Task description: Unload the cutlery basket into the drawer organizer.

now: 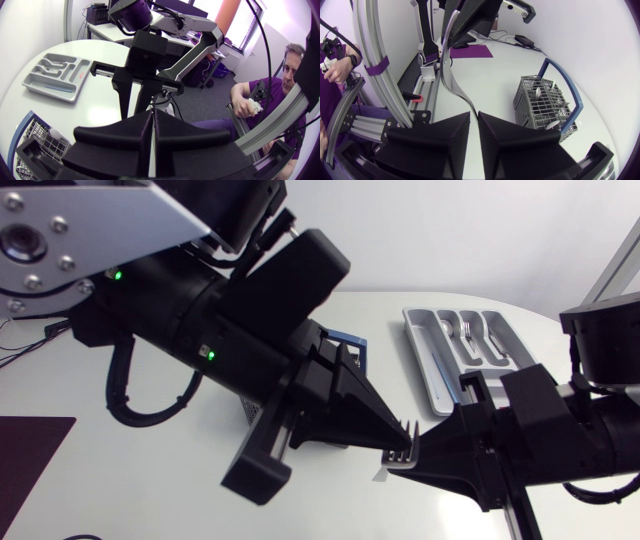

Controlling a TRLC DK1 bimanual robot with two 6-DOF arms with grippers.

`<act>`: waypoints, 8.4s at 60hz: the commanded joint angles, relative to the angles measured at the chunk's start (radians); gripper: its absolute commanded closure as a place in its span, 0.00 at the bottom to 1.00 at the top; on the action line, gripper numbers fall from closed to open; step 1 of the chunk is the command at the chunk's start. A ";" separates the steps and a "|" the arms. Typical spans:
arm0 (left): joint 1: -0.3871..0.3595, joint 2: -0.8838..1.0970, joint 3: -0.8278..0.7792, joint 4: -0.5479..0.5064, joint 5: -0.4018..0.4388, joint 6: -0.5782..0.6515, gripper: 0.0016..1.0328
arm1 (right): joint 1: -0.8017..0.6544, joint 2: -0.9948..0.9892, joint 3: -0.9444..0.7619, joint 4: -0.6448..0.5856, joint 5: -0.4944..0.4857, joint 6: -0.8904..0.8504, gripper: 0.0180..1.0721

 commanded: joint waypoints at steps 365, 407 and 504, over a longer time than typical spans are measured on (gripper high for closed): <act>0.139 -0.256 -0.377 0.303 -0.641 -0.086 0.22 | -0.451 0.738 0.474 0.284 0.741 0.290 0.20; 0.139 -0.262 -0.496 0.390 -0.606 0.006 0.21 | -0.189 0.520 0.355 0.004 0.512 0.559 0.20; 0.160 0.056 -0.554 0.901 -0.595 -0.083 0.49 | -0.013 0.712 0.435 0.033 0.443 0.707 0.45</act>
